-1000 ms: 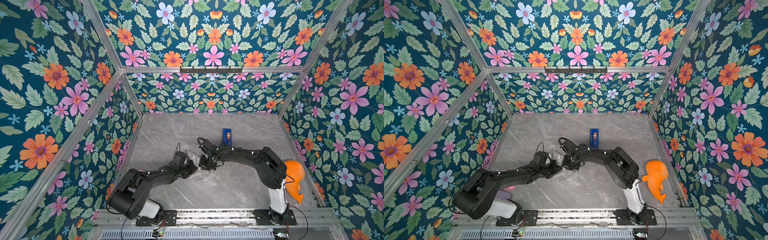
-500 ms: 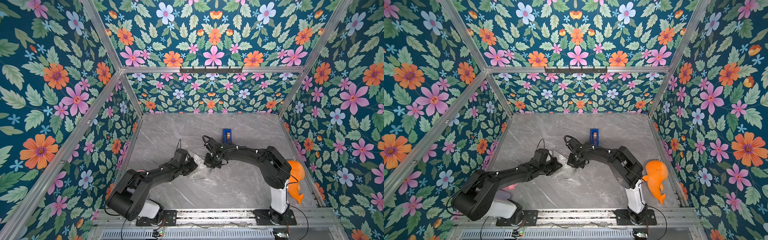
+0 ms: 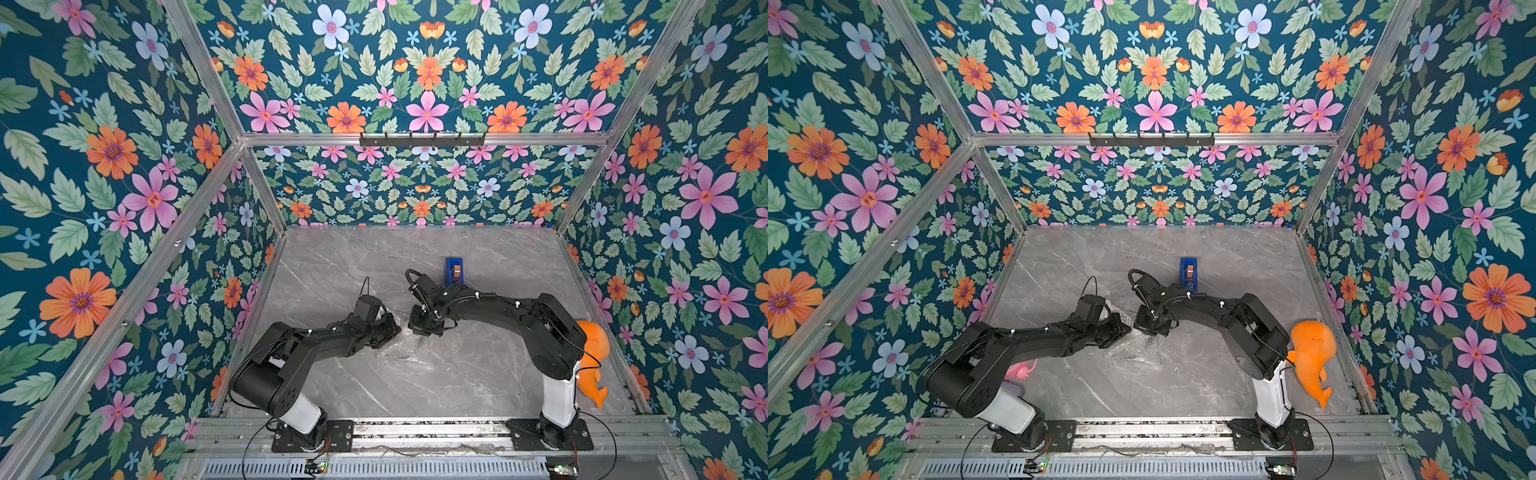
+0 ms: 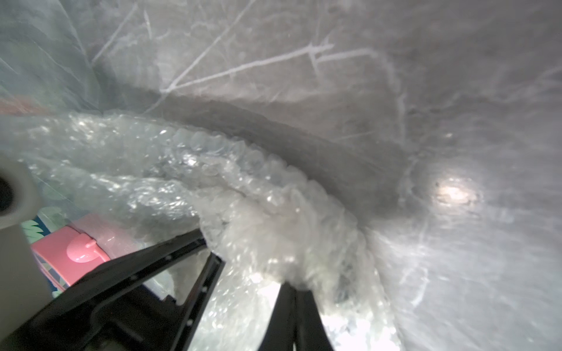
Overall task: Wrap dinner plates in bubble wrap
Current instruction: Wrap the plate in the bubble wrap, then pull the tape from the tape cutter.
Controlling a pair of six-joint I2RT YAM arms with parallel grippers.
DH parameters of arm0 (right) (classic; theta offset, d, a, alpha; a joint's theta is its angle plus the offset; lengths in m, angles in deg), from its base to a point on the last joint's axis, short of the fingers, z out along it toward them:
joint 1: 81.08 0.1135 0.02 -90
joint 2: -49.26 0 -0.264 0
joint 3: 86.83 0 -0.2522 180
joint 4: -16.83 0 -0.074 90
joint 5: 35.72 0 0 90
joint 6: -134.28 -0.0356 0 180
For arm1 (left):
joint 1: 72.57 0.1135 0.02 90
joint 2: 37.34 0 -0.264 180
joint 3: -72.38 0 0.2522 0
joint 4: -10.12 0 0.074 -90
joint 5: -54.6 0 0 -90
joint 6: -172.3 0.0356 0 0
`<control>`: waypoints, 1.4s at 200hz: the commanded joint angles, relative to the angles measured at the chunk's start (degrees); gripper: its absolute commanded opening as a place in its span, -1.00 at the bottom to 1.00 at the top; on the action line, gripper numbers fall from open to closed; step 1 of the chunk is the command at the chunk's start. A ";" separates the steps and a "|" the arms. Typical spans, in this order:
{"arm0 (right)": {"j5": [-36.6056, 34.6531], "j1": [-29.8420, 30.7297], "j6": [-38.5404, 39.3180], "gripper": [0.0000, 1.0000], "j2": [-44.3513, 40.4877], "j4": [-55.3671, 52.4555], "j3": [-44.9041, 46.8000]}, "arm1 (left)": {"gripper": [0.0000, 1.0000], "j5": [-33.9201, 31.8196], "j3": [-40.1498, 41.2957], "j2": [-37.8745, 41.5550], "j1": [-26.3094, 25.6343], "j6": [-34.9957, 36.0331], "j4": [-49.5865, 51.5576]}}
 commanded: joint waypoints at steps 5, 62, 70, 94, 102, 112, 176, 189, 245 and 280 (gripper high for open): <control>-3.54 -0.83 3.66 -0.59 -3.15 -4.48 -2.37 | -0.95 0.03 0.39 -0.43 -0.11 0.28 0.30; -13.32 -8.71 16.04 0.04 -20.61 -3.22 4.81 | -0.94 -0.68 -0.28 -0.19 -0.11 2.99 3.44; -13.24 -10.81 17.54 0.15 -22.64 -1.56 7.01 | -0.94 -0.68 -0.60 -0.37 -0.11 3.17 3.70; 12.41 -25.35 18.71 -0.15 -22.63 6.13 10.89 | -0.92 -0.92 -1.34 -0.10 -0.18 3.39 4.44; 19.54 -29.05 18.33 -0.23 -21.21 9.06 11.45 | -0.92 -1.02 -1.36 0.10 -0.20 3.47 4.59; 23.70 -31.79 19.08 -0.26 -19.23 10.12 10.49 | -0.92 -1.18 -1.45 0.23 -0.26 3.57 4.76; 25.65 -34.03 25.81 -0.52 -1.61 -1.47 -7.71 | -0.99 -1.91 -1.36 0.41 -0.29 4.23 5.65; 24.71 -34.66 26.05 -0.53 -0.17 -1.95 -8.96 | -1.00 -1.91 -1.36 0.41 -0.29 4.23 5.70; 22.13 -35.71 26.64 -0.48 2.93 -3.72 -10.13 | -1.00 -1.99 -1.36 1.03 -0.29 4.83 6.45; 22.34 -35.92 27.12 -0.44 4.12 -3.79 -9.31 | -1.00 -1.82 -1.10 0.85 -0.37 4.59 6.09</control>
